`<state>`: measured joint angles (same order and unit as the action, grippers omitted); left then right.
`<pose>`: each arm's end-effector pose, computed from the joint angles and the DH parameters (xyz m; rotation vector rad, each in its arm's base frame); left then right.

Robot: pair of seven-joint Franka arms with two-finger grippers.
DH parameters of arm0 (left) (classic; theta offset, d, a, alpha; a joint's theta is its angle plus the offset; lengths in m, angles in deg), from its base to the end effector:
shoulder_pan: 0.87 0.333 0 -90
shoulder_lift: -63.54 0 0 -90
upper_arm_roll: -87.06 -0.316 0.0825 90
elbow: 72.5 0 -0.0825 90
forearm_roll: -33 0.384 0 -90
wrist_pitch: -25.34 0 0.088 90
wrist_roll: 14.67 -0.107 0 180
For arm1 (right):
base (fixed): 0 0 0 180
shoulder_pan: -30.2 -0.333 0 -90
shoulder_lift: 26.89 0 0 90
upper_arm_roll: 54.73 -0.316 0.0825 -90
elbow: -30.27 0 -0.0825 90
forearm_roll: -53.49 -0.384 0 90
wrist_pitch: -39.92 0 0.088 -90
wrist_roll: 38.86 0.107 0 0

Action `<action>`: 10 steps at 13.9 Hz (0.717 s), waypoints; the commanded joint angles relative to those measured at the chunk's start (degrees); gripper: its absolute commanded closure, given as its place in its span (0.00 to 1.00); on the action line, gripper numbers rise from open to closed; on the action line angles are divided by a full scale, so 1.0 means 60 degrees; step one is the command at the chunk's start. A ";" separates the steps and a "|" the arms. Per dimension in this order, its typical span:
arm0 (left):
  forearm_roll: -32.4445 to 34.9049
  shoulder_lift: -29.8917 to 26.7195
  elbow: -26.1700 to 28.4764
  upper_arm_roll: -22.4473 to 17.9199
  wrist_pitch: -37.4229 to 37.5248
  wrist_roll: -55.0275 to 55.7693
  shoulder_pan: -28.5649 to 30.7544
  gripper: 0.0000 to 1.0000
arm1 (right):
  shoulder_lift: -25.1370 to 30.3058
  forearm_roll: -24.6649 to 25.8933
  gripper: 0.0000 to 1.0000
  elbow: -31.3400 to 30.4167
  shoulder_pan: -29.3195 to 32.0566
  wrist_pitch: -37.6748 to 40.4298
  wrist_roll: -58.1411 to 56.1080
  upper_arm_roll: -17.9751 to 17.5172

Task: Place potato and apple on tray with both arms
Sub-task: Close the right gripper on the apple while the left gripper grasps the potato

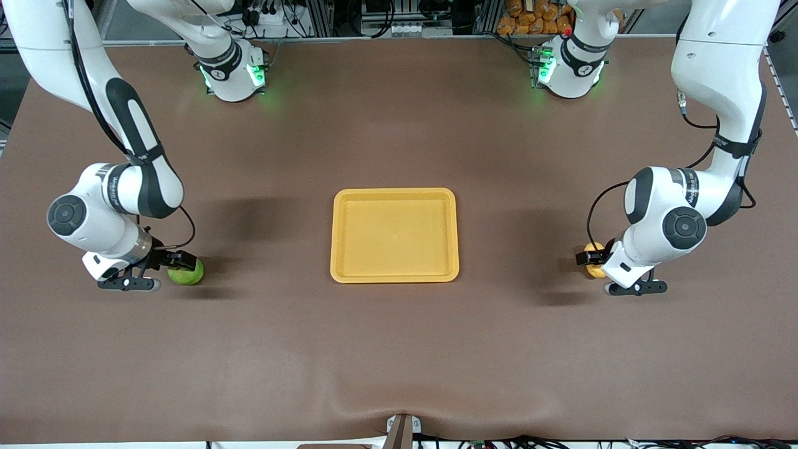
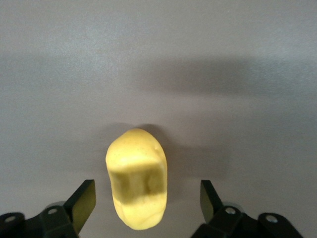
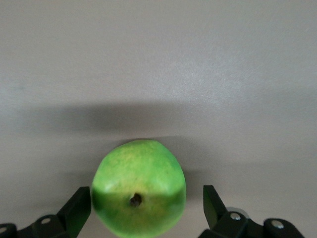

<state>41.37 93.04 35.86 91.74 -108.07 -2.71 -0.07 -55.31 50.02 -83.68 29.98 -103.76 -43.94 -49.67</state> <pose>0.6248 -0.0376 0.2255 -3.0678 -0.0700 0.0999 0.6113 -0.0507 0.2141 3.1334 -0.0518 0.0391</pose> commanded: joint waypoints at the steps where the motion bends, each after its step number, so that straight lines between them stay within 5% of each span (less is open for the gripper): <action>1: 0.0290 0.0137 -0.0056 -0.0062 -0.0134 0.0145 0.0027 0.08 | -0.0170 -0.0007 0.73 -0.0008 0.0022 -0.0122 0.0011 -0.0008; 2: 0.0290 0.0196 -0.0056 -0.0091 -0.0148 0.0145 0.0027 0.09 | -0.0156 0.0007 0.97 0.0007 0.0022 -0.0063 -0.0004 -0.0008; 10: 0.0466 0.0474 -0.0100 -0.0194 -0.0280 0.0145 0.0027 0.19 | 0.1030 0.0022 1.00 0.0752 -0.0110 0.2349 -0.0223 -0.0023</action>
<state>42.75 95.15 35.81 90.66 -109.29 -2.71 0.00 -52.31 50.01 -80.49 29.59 -94.83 -44.24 -49.77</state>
